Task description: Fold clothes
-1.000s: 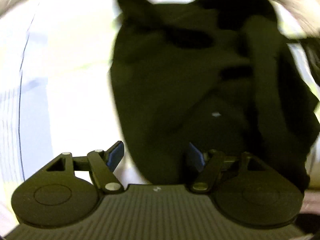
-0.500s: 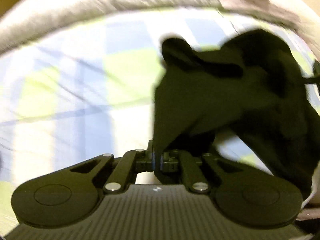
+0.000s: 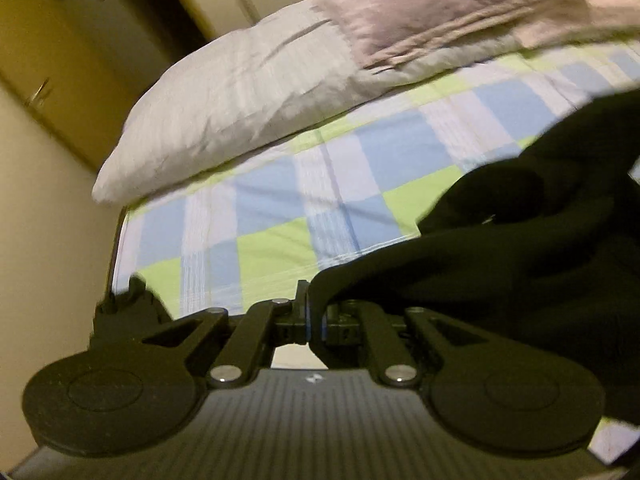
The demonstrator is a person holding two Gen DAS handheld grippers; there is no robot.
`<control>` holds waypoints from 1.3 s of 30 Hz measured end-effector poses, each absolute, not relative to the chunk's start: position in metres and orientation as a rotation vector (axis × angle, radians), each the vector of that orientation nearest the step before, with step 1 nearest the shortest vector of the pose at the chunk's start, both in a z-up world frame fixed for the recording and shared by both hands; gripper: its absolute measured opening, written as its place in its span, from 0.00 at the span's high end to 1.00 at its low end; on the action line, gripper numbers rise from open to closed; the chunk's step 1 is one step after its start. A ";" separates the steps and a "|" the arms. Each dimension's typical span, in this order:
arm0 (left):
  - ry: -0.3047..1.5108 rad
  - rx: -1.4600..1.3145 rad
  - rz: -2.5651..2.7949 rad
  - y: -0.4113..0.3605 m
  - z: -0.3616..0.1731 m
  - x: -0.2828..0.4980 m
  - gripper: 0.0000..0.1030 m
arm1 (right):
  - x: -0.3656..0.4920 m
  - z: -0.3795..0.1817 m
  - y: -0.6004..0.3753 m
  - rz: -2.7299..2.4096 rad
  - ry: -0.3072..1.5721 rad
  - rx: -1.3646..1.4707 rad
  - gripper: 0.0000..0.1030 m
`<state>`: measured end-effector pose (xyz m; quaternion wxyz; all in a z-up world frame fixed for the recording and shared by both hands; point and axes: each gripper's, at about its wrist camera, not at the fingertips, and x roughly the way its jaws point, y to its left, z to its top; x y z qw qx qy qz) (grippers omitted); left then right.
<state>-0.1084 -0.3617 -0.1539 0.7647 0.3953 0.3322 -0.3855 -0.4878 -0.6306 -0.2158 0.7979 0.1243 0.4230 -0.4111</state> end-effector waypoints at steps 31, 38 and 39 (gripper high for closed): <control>1.138 0.628 -1.267 -0.588 -0.370 -0.009 0.47 | -0.249 -0.408 -0.668 -0.300 1.149 0.392 0.30; 1.210 0.931 -1.313 -0.612 -0.436 -0.056 1.00 | -0.217 -0.497 -0.691 -0.166 1.293 0.692 0.64; 1.209 0.962 -1.320 -0.611 -0.439 -0.061 1.00 | -0.219 -0.501 -0.689 -0.145 1.298 0.704 0.75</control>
